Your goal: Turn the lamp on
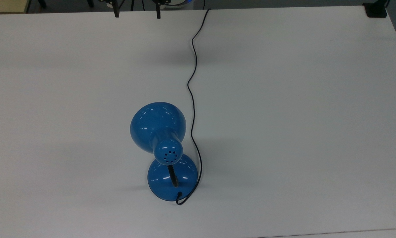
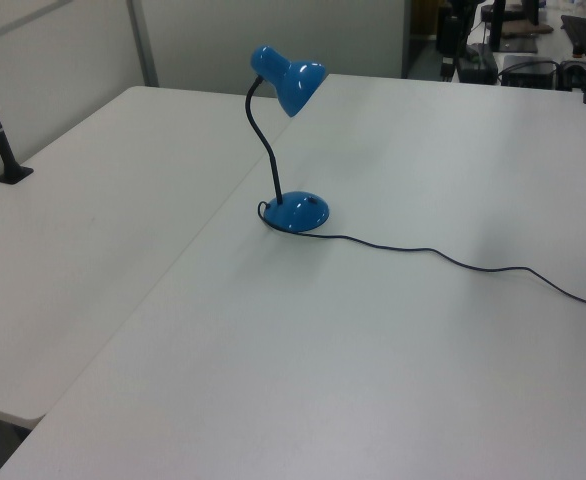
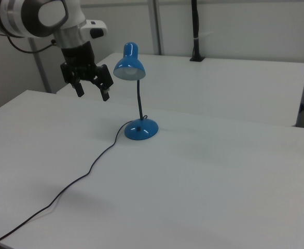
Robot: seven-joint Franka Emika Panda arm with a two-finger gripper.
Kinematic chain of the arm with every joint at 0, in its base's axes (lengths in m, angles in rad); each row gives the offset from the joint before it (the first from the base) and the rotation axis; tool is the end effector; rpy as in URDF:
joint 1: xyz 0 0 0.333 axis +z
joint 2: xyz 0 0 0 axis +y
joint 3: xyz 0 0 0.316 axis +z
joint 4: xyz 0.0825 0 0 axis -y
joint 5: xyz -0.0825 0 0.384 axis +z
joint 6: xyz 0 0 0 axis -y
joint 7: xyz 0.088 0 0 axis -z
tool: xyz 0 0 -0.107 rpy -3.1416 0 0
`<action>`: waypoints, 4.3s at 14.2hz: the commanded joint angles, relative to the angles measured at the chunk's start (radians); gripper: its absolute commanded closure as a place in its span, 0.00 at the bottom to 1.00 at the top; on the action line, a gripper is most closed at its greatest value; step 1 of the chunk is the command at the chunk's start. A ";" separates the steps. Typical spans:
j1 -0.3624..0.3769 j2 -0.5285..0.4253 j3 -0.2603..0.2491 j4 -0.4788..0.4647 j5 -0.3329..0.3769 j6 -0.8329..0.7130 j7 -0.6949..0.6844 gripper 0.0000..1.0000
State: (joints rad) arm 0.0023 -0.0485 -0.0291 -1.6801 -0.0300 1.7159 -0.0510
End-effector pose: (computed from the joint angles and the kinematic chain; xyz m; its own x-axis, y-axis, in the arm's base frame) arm 0.5518 -0.0180 0.6125 0.9962 0.0285 0.0826 0.0259 -0.9991 0.0328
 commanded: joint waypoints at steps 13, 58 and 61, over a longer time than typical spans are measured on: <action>0.007 0.001 0.001 -0.001 0.016 0.008 0.014 0.00; 0.100 0.574 -0.005 -0.001 -0.008 1.045 -0.075 1.00; 0.110 0.619 -0.008 0.000 -0.008 1.099 -0.075 1.00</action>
State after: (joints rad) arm 0.0889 0.5285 -0.0231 -1.6904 -0.0368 2.7565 -0.1498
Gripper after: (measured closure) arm 0.991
